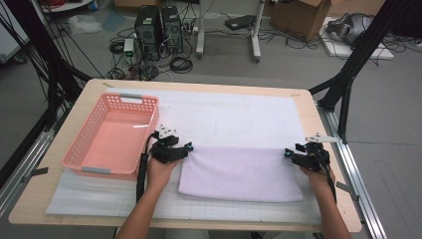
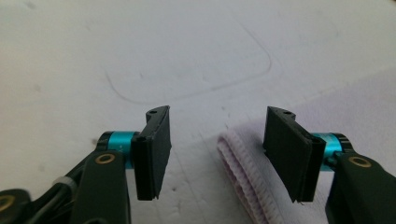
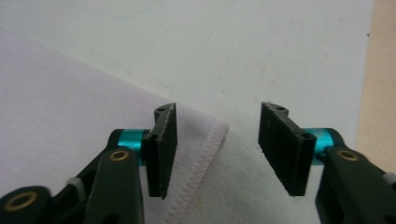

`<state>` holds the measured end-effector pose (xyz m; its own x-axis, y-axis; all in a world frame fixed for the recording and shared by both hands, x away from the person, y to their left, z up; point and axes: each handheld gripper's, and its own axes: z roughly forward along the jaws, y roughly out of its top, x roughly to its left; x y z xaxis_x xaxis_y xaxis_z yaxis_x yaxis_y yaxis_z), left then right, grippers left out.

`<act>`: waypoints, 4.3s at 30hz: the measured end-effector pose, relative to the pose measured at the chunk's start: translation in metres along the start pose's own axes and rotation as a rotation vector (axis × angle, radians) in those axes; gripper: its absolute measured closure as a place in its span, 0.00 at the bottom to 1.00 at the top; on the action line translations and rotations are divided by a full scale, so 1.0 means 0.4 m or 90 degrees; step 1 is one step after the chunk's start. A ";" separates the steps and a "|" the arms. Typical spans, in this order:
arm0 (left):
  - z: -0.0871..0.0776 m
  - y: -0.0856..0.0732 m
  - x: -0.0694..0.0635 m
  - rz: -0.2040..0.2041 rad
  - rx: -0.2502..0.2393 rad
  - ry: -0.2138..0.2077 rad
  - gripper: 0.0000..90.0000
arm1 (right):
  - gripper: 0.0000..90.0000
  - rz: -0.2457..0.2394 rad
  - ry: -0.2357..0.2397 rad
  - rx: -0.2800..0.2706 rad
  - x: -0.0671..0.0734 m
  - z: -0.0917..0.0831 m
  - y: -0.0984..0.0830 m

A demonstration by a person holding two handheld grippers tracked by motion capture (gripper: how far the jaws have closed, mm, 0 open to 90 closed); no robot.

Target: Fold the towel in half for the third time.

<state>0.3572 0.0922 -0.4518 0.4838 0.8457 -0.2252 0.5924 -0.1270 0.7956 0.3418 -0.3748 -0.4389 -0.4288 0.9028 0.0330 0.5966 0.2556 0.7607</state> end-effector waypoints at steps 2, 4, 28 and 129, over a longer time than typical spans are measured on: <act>0.005 -0.001 -0.008 0.016 0.009 -0.009 0.47 | 0.56 -0.009 0.020 0.014 -0.001 0.017 -0.002; 0.005 0.000 -0.010 0.014 0.013 -0.033 0.70 | 0.74 -0.008 0.051 0.014 -0.003 0.026 0.000; -0.064 0.018 -0.034 0.032 -0.078 -0.027 0.60 | 0.73 0.054 0.000 -0.093 -0.008 -0.024 0.037; -0.168 -0.162 -0.136 0.048 0.022 -0.022 0.69 | 0.28 -0.231 0.272 0.073 0.535 0.339 0.384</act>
<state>0.2492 0.0892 -0.4532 0.5493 0.8150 -0.1847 0.5746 -0.2079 0.7916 0.4337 -0.0956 -0.4029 -0.8418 0.5364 0.0599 0.4196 0.5806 0.6978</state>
